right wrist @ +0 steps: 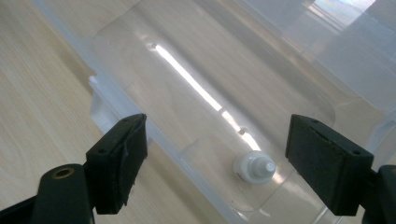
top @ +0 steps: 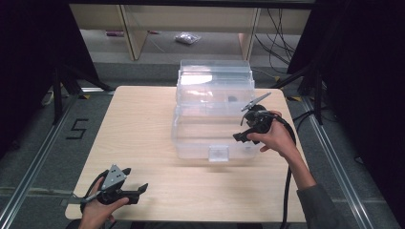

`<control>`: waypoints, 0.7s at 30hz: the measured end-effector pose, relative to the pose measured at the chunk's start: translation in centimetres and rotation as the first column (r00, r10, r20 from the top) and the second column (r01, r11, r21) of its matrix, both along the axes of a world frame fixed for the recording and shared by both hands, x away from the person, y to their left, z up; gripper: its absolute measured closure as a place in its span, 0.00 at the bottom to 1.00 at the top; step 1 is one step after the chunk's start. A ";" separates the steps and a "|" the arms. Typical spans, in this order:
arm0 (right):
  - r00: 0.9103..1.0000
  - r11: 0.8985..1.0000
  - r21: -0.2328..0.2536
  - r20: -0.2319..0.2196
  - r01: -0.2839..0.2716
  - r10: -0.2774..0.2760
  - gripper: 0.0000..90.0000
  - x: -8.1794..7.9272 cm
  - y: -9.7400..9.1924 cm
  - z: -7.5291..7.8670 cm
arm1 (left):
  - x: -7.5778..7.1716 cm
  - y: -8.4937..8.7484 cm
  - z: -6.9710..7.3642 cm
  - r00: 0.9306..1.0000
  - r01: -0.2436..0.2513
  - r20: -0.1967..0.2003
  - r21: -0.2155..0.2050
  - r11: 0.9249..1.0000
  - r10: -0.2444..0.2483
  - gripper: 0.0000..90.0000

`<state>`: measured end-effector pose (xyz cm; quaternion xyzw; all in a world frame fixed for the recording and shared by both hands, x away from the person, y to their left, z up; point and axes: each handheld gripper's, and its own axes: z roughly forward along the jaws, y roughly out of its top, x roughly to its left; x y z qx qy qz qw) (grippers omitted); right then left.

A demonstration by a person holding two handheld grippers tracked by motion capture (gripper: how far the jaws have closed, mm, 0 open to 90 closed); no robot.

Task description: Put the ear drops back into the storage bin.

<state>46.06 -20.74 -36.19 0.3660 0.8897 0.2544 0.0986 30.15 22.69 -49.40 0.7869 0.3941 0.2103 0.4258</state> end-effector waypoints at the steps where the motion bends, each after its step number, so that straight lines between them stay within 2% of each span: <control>1: 1.000 1.000 0.001 0.012 -0.013 0.013 0.24 0.0 0.0 0.0 | 0.0 0.2 0.1 1.000 0.005 -0.002 0.026 1.000 -0.005 0.18; 2: 1.000 1.000 0.005 -0.017 0.010 -0.010 0.24 -0.3 0.2 0.0 | 0.0 0.0 0.0 1.000 0.001 -0.001 -0.009 1.000 -0.001 0.18; 7: 1.000 1.000 0.013 0.010 -0.016 0.016 0.23 -0.4 0.2 -0.2 | 0.0 0.0 0.0 1.000 0.002 -0.001 -0.008 1.000 -0.002 0.17; 8: 1.000 1.000 0.017 -0.014 -0.003 0.003 0.23 -0.6 0.3 -0.1 | 0.0 0.0 0.0 1.000 0.000 0.000 -0.007 1.000 0.000 0.17; 9: 0.999 1.000 0.012 0.021 -0.027 0.027 0.23 -0.5 0.2 -0.2 | 0.0 0.1 0.1 1.000 0.005 -0.001 0.023 1.000 -0.005 0.17; 11: 1.000 1.000 0.017 -0.007 -0.009 0.009 0.22 -0.8 0.2 -0.1 | 0.0 0.0 0.0 1.000 0.002 -0.001 0.001 1.000 -0.002 0.17; 14: 1.000 1.000 0.016 0.009 -0.014 0.014 0.22 -0.9 0.1 -0.1 | 0.0 0.0 0.0 1.000 0.001 -0.001 -0.010 1.000 -0.001 0.17; 15: 0.999 0.999 0.019 0.027 -0.025 0.025 0.22 -0.9 0.1 -0.1 | 0.0 0.0 0.0 1.000 0.004 0.000 -0.005 1.000 -0.004 0.17; 17: 1.000 1.000 0.027 0.003 0.001 -0.001 0.21 -1.2 0.2 0.0 | 0.0 0.0 0.0 1.000 0.003 -0.001 -0.010 1.000 -0.003 0.17; 18: 1.000 0.999 0.028 0.026 -0.018 0.018 0.21 -1.2 0.1 -0.1 | 0.0 0.0 0.0 1.000 0.004 -0.002 -0.011 1.000 -0.004 0.17; 19: 0.999 0.999 0.024 0.027 -0.028 0.027 0.21 -1.2 0.1 -0.1 | 0.0 0.0 0.0 1.000 0.004 -0.001 -0.011 1.000 -0.004 0.17; 21: 1.000 0.999 0.031 0.009 -0.005 0.004 0.21 -1.6 0.2 0.0 | 0.0 0.0 0.0 1.000 0.004 -0.002 -0.012 1.000 -0.004 0.17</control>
